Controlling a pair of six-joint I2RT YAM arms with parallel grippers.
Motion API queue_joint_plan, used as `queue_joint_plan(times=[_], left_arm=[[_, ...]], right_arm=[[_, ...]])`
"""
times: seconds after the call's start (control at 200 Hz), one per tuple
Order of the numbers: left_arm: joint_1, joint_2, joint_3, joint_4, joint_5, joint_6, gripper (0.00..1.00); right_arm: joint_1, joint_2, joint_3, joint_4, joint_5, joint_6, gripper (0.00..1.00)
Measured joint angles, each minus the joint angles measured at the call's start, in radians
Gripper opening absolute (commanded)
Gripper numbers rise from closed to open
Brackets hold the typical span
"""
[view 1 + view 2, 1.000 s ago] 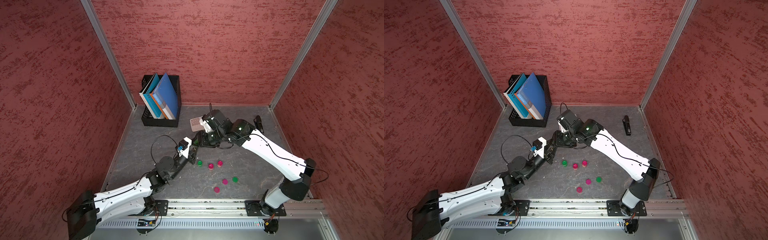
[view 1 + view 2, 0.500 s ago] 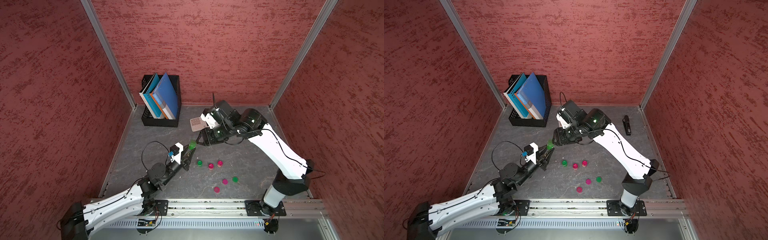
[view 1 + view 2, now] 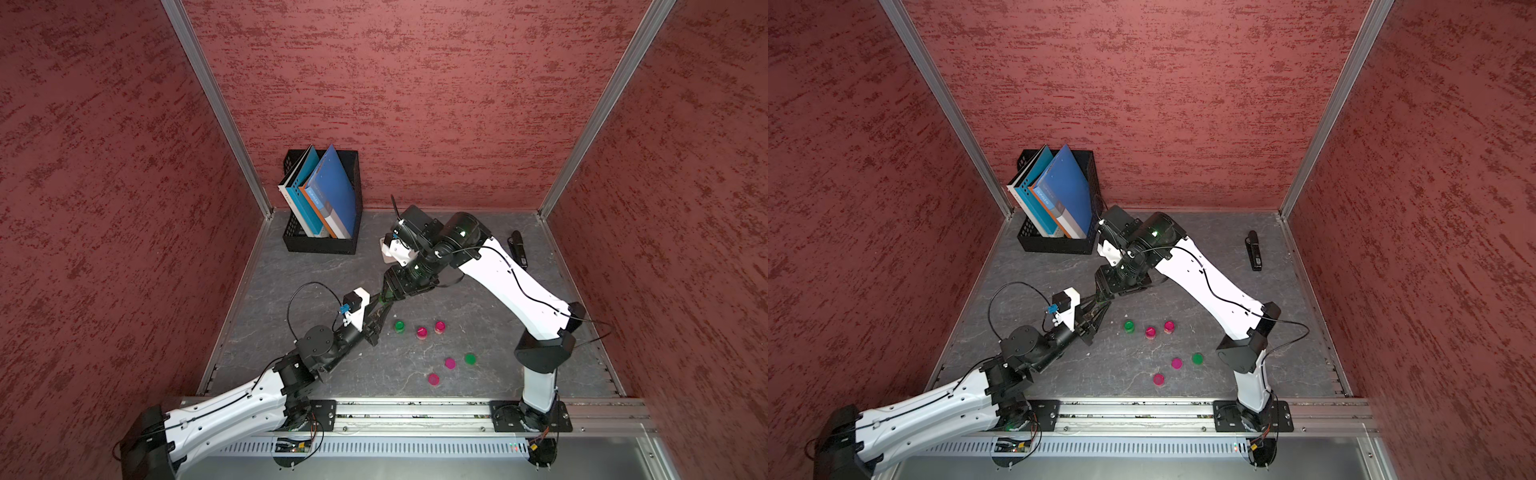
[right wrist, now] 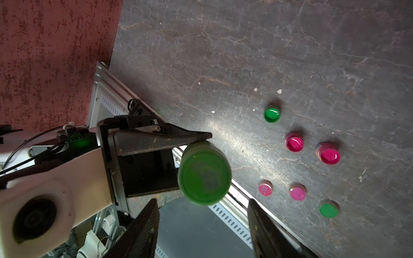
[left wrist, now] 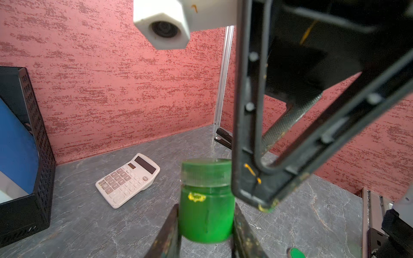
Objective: Close the paint jar lid
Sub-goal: Place the paint jar at the center of the board.
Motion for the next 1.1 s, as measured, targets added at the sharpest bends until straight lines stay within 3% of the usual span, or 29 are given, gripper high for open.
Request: queue_joint_plan(times=[0.391, 0.561, 0.816, 0.957, 1.102], left_arm=[[-0.021, -0.011, 0.0, 0.001, 0.01, -0.007, 0.26], [-0.028, -0.011, 0.0, 0.001, 0.01, -0.007, 0.26], [-0.032, -0.02, 0.0, -0.01, -0.003, -0.007, 0.26], [-0.033, -0.022, -0.001, -0.026, -0.01, -0.007, 0.32], [-0.033, -0.021, -0.001, -0.027, -0.018, -0.005, 0.5]], right_arm=[[0.0, 0.013, -0.002, 0.007, -0.016, -0.016, 0.58], [0.0, 0.016, -0.01, 0.02, -0.021, -0.021, 0.42], [-0.002, 0.019, -0.024, 0.034, -0.031, -0.022, 0.27], [-0.002, 0.019, -0.042, 0.046, -0.031, -0.024, 0.23], [-0.002, 0.019, -0.044, 0.056, -0.018, -0.024, 0.21]])
